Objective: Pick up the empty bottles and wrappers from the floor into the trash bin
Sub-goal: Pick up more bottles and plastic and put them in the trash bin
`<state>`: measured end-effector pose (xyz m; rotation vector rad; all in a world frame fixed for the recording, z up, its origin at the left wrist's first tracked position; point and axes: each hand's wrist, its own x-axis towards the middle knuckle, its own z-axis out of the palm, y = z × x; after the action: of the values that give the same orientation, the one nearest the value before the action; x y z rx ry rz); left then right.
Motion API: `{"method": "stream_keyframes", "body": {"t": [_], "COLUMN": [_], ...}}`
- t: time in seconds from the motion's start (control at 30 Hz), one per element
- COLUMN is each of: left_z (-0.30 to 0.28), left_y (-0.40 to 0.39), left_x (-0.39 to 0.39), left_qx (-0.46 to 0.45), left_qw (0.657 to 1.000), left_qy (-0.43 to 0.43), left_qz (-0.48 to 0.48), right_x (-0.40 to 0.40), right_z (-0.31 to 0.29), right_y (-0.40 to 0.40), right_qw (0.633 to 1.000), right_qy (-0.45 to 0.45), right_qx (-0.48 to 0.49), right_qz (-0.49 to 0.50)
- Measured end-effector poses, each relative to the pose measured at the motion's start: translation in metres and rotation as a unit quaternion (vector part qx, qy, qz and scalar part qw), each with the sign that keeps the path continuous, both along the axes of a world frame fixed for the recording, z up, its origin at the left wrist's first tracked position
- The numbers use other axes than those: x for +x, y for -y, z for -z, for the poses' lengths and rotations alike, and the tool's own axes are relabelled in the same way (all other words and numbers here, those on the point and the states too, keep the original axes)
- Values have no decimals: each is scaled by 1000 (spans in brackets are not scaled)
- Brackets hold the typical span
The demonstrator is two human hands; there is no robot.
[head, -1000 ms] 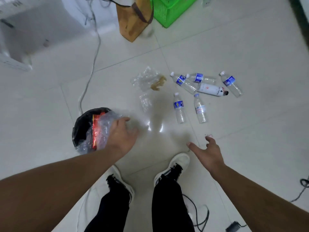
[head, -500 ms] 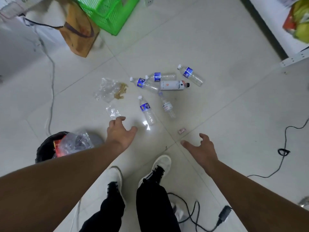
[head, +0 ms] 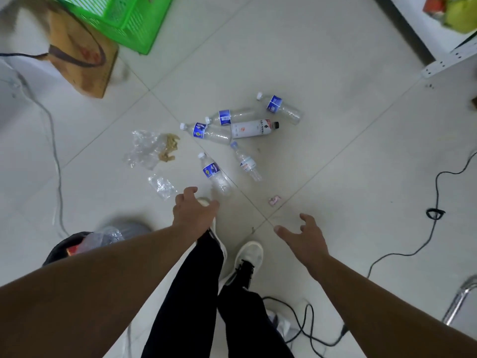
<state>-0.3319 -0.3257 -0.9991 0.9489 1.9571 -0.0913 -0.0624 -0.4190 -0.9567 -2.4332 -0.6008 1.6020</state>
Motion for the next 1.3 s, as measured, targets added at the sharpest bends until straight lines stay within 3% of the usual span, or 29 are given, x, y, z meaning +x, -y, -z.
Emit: {"method": "stream_keyframes", "body": {"t": [0.3, 0.67, 0.8, 0.87, 0.97, 1.07, 1.3], "left_z": [74, 299, 345, 348, 327, 284, 181], "left_y": [-36, -62, -65, -64, -54, -45, -45], "left_x": [8, 49, 57, 57, 51, 38, -14], "left_qx": [-29, -27, 0, 9, 16, 23, 49], "left_qw": [999, 986, 968, 965, 970, 973, 966], "left_qy": [12, -69, -128, -106, -66, -49, -33], "left_qz": [-12, -149, -214, -239, -235, -223, -252], "right_x": [-14, 8, 9, 6, 12, 19, 21], "right_z": [92, 341, 388, 390, 369, 323, 220], "right_y": [-35, -49, -33, -23, -21, -28, -87], "right_qw": [998, 995, 984, 977, 977, 982, 970], "right_qy": [-8, 66, 136, 134, 137, 136, 149], "right_qx": [-52, -47, 24, 32, 12, -8, 0], "right_qz": [16, -60, -113, -165, -160, -132, -190]}}
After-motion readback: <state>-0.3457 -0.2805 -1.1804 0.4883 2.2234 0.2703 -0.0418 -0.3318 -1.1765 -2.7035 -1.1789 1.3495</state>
